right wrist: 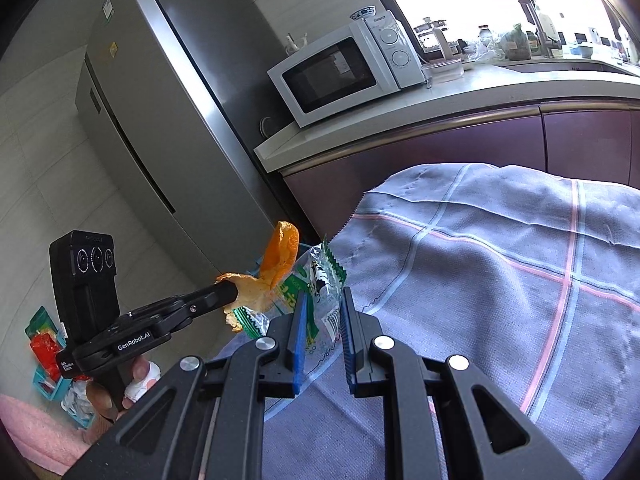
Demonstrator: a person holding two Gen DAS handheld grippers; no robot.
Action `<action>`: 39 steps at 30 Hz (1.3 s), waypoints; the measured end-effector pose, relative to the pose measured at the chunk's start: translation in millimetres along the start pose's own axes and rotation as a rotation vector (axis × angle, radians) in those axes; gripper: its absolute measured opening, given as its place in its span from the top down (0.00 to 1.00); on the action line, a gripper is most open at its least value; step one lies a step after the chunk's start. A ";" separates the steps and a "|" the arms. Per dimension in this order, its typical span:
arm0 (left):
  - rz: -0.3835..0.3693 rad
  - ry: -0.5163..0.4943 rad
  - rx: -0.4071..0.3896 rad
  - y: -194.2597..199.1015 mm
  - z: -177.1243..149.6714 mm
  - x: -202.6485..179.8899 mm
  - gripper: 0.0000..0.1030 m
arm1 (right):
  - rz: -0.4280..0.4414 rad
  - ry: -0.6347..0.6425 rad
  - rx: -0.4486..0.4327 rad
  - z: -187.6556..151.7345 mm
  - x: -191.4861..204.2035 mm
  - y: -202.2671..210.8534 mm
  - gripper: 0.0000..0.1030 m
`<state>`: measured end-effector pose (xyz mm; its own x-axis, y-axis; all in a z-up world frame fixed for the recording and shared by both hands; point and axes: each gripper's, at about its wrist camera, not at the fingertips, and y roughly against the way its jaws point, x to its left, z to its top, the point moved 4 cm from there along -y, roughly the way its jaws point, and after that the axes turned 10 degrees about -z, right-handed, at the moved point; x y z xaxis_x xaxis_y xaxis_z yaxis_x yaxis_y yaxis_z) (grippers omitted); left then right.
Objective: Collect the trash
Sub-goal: 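Lift the orange peel with the left tool while right tool lifts the wrapper toward the bin, then carry the peel and wrapper over the teal bin with both tools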
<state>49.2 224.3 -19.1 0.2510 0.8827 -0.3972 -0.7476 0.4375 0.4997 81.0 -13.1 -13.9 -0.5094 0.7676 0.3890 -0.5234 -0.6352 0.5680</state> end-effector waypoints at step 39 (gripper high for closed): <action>0.045 0.044 -0.025 15.5 1.4 25.9 0.96 | 0.040 0.045 0.031 9.9 25.5 -25.9 0.86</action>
<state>45.0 254.2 -20.6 0.1901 0.8927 -0.4085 -0.7730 0.3927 0.4983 88.3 23.8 -11.5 -0.5596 0.7369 0.3793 -0.4814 -0.6615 0.5751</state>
